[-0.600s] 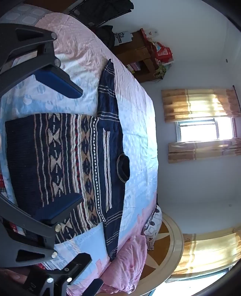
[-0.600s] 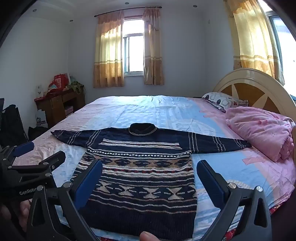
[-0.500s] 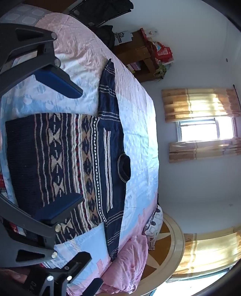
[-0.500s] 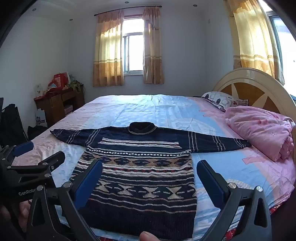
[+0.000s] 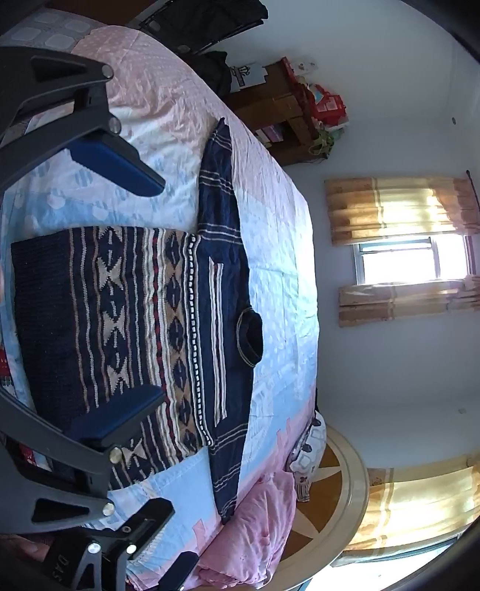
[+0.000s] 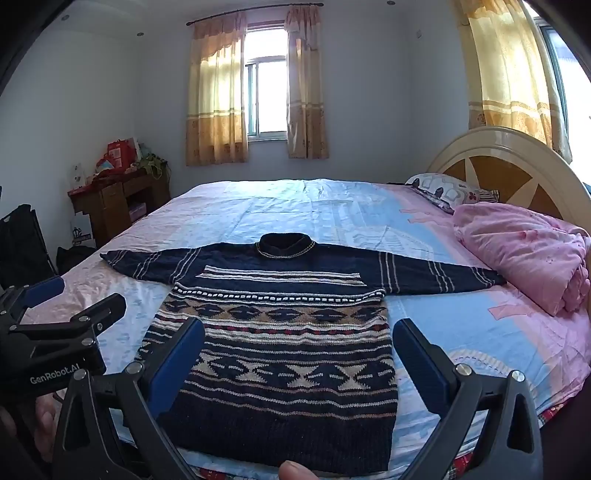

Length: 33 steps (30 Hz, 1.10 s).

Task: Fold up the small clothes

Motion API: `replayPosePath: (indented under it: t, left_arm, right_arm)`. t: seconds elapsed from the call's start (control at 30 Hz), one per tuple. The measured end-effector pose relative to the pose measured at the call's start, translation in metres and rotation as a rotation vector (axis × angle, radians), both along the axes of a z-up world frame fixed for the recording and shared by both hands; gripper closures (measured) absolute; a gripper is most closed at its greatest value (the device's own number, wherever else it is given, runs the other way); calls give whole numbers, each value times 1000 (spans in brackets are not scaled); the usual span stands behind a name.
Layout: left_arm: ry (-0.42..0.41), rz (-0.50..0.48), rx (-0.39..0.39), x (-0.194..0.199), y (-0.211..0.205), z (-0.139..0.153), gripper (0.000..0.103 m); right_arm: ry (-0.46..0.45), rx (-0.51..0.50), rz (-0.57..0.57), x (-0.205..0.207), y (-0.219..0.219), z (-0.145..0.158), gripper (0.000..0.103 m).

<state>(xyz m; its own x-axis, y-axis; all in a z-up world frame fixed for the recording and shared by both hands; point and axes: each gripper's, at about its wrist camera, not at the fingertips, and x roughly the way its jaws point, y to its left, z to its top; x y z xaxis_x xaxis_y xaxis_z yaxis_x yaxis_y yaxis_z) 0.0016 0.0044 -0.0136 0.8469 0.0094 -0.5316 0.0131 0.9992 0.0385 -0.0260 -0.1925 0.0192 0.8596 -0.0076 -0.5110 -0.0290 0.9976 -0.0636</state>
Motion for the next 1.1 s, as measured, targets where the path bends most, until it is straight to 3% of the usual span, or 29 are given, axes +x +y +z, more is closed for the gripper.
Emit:
replayPosePath:
  t: [1.1]
  left_arm:
    - [11, 11, -3, 3, 7, -6, 0]
  right_arm:
    - [10, -11, -3, 1, 3, -3, 1]
